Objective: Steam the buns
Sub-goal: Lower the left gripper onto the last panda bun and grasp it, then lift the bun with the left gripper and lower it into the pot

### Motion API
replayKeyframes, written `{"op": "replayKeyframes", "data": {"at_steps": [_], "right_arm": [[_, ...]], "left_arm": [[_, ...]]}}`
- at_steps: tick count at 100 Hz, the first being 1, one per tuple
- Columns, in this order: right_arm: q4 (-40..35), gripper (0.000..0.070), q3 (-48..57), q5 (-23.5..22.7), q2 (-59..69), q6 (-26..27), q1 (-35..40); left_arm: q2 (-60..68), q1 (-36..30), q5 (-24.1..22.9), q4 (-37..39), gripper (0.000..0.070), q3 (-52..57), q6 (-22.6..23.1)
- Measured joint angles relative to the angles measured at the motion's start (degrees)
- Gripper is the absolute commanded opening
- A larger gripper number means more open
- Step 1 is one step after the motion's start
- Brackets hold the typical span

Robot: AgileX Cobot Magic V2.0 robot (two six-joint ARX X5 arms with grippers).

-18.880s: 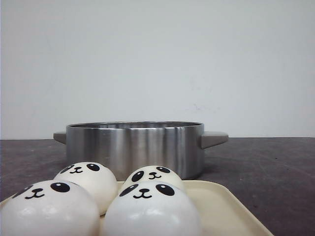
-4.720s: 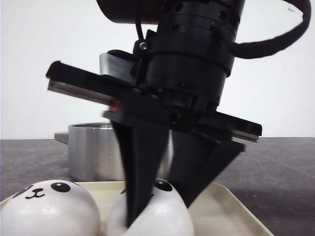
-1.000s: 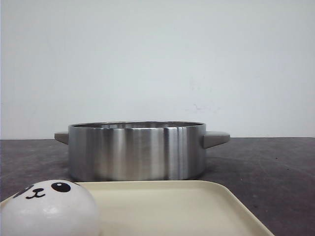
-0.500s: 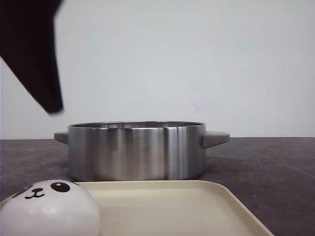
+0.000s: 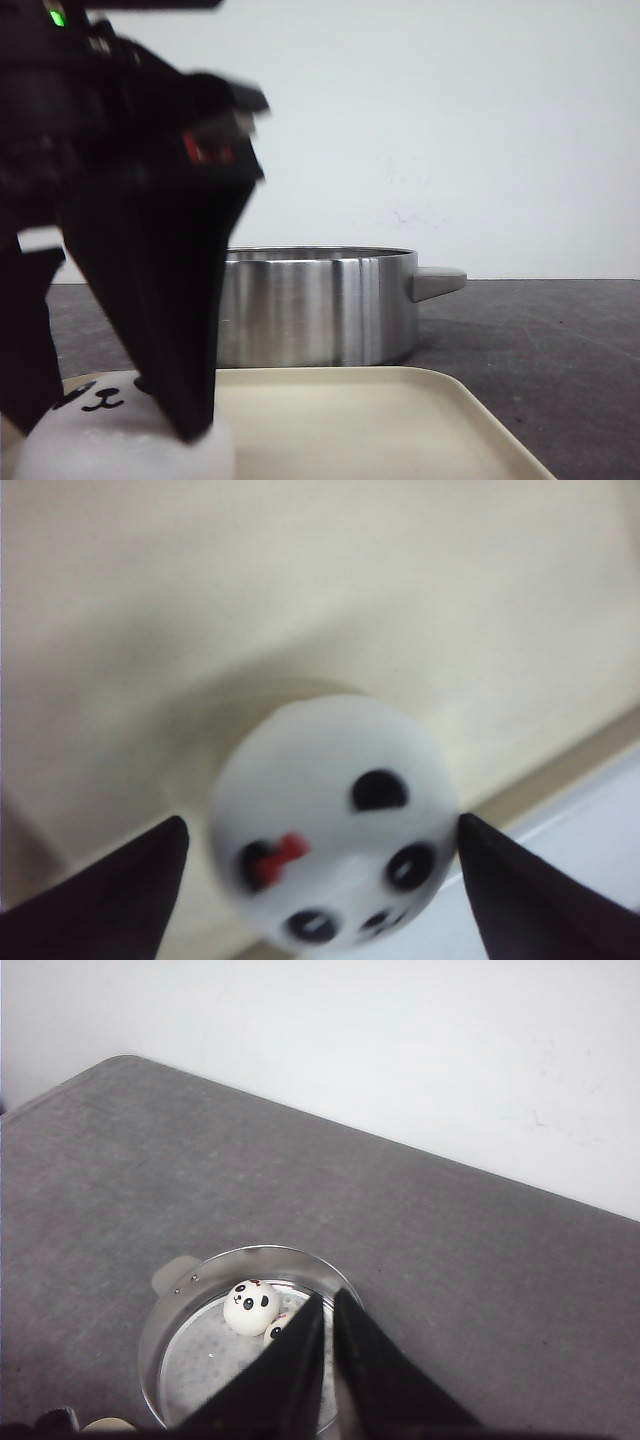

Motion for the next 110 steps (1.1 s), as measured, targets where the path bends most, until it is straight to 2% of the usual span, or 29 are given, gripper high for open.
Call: {"op": "replayKeyframes", "data": {"at_steps": [14, 20, 25, 36, 37, 81, 96, 110], "right_arm": [[0.0, 0.0007, 0.0, 0.0, 0.0, 0.0, 0.0], [0.0, 0.0007, 0.0, 0.0, 0.0, 0.0, 0.0], [0.0, 0.0007, 0.0, 0.0, 0.0, 0.0, 0.0], [-0.2, 0.0007, 0.0, 0.0, 0.0, 0.0, 0.0], [-0.2, 0.0007, 0.0, 0.0, 0.0, 0.0, 0.0], [-1.9, 0.0007, 0.0, 0.0, 0.0, 0.0, 0.0], [-2.1, 0.0007, 0.0, 0.0, 0.0, 0.0, 0.0], [-2.1, 0.0007, 0.0, 0.0, 0.0, 0.0, 0.0]], "left_arm": [[2.3, 0.0, 0.0, 0.3, 0.0508, 0.0, 0.0], [2.5, 0.0, 0.0, 0.3, 0.0473, 0.0, 0.0], [2.5, 0.0, -0.1, 0.3, 0.0369, 0.0, 0.0], [2.5, 0.0, -0.1, 0.4, 0.0006, 0.0, 0.1], [2.5, 0.0, -0.1, 0.4, 0.0000, 0.0, 0.2], [-0.1, -0.5, -0.1, -0.5, 0.0007, 0.9, 2.0], [-7.2, -1.3, -0.1, -0.4, 0.0007, 7.9, 2.7], [-10.8, -0.6, -0.1, -0.4, 0.0008, 16.7, 5.8]]}}
